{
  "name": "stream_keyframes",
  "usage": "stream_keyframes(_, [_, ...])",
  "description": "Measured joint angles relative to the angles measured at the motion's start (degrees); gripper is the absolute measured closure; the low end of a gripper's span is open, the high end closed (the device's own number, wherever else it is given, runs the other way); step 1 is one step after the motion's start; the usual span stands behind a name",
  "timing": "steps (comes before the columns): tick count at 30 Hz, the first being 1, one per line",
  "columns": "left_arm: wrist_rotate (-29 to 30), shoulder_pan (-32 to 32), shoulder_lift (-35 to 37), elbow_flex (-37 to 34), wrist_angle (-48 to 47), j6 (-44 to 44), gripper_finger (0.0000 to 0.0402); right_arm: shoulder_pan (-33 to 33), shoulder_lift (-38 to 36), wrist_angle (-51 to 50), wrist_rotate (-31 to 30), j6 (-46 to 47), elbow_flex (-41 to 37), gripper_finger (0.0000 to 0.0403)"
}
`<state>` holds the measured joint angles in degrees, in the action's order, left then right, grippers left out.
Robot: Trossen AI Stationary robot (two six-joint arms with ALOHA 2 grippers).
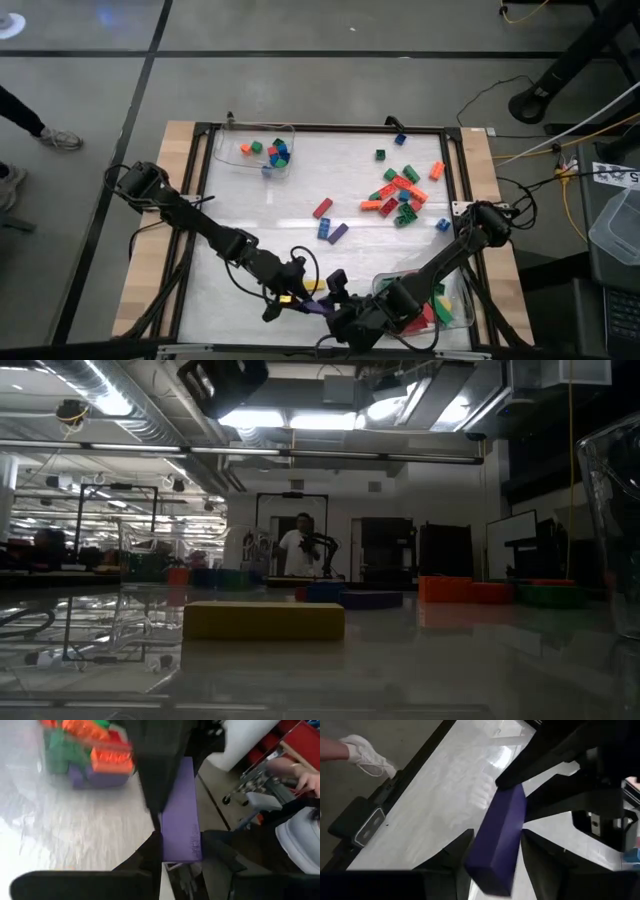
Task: Sort blocks by size
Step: Put the rectangular violet block into the bottom transparent bin
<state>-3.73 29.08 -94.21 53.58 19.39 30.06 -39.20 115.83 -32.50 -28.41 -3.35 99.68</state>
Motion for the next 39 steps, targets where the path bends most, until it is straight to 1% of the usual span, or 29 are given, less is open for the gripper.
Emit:
stream_keyframes(2, [-0.03,-0.02,0.0,0.0,0.42,-0.31,0.0314,0.0,0.0,0.15,-0.35,-0.01,0.0,0.0247])
stream_keyframes(4, [-0.12,-0.02,0.0,0.0,0.27,-0.3,0.0305,-0.01,0.0,0.49,-0.48,0.02,0.0,0.0264])
stream_keyframes(9, [-0.22,0.0,0.0,0.0,-0.08,-0.44,0.027,-0.01,0.0,1.3,-0.76,0.01,0.0,0.0351])
stream_keyframes(10, [-0.2,0.0,0.0,0.0,-0.05,-0.32,0.0265,-0.09,0.0,1.33,-0.6,0.09,0.0,0.0354])
stream_keyframes(12, [-0.2,0.06,0.0,0.0,-0.1,-0.71,0.0254,-0.22,0.0,1.27,-0.34,0.6,0.0,0.0354])
stream_keyframes(14, [-0.16,0.11,0.0,0.0,-0.35,-1.92,0.0245,-0.24,0.0,0.58,1.13,3.55,0.18,0.0354])
stream_keyframes(18, [-0.11,0.09,0.0,0.0,-1.37,-3.27,0.0227,-0.22,0.02,-8.18,8.3,12.07,3.73,0.0349])
stream_keyframes(22, [-0.11,0.09,0.0,-0.01,-2.79,-5.27,0.0219,-0.56,0.03,-22.6,15.68,21.66,8.09,0.035])
stream_keyframes(26, [-0.11,0.11,0.04,-0.02,-4.09,-6.5,0.0218,-1.6,-0.02,-36.92,20.7,31.89,11.71,0.035])
stream_keyframes(31, [-0.11,0.11,0.04,-0.02,-4.39,-6.5,0.0218,-4.67,-0.06,-50.76,21.98,42.64,13.99,0.0349])
stream_keyframes(34, [-0.11,0.11,0.04,-0.02,-4.4,-6.51,0.0218,-6.51,-0.04,-56.25,21.98,46.74,14.14,0.0347])
stream_keyframes(36, [-0.11,0.11,0.04,-0.02,-4.43,-6.5,0.0218,-7.5,-0.04,-57.81,21.9,48.35,14.06,0.0343])
stream_keyframes(39, [-0.11,0.11,0.04,-0.02,-5.08,-6.5,0.0218,-8.22,-0.03,-57.41,20.0,52.35,13.54,0.0325])
